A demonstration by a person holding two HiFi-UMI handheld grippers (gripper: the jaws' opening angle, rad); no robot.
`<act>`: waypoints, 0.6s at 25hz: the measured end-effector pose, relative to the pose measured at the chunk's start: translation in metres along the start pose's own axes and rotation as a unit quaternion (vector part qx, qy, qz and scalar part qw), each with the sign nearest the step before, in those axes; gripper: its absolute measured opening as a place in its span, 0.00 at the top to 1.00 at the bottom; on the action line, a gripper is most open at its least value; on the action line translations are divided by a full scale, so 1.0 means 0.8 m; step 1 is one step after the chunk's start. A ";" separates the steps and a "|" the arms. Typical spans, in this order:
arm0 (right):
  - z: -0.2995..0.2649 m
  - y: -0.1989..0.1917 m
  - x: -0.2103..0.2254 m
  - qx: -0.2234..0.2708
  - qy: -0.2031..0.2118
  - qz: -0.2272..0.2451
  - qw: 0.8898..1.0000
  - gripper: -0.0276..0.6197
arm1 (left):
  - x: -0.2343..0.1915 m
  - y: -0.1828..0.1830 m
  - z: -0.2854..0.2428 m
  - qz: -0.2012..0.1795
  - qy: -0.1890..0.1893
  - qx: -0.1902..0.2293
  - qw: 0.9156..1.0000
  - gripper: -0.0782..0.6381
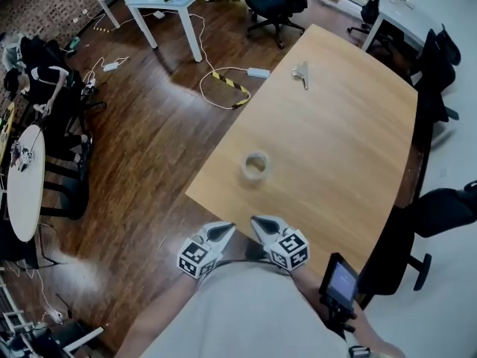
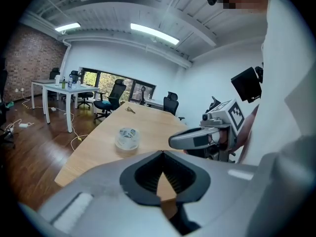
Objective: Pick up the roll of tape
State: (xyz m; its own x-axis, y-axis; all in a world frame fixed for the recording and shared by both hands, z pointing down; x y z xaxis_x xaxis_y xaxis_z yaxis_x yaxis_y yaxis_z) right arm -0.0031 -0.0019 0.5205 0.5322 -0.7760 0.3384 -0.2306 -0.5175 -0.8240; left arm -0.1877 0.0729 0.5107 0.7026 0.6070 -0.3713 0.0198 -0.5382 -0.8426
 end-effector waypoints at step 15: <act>-0.020 0.029 -0.011 0.008 -0.068 -0.026 0.997 0.95 | -0.074 0.033 0.015 -0.021 -0.045 -0.020 0.999 0.88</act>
State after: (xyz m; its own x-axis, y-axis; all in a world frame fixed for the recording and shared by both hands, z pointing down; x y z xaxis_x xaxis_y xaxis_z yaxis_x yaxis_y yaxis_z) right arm -0.0265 -0.0129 0.5057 0.6483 -0.6924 0.3168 -0.1874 -0.5484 -0.8150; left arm -0.2374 0.0299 0.5058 0.6345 0.6785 -0.3701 0.0773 -0.5321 -0.8431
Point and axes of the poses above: the fingertips, and each gripper's own axes: z backward along the fingers, x to its right, y out of its top, the point moved 10 cm from there along z, backward along the fingers, and after that the axes turned 9 degrees about -y, right-handed, at the moved point
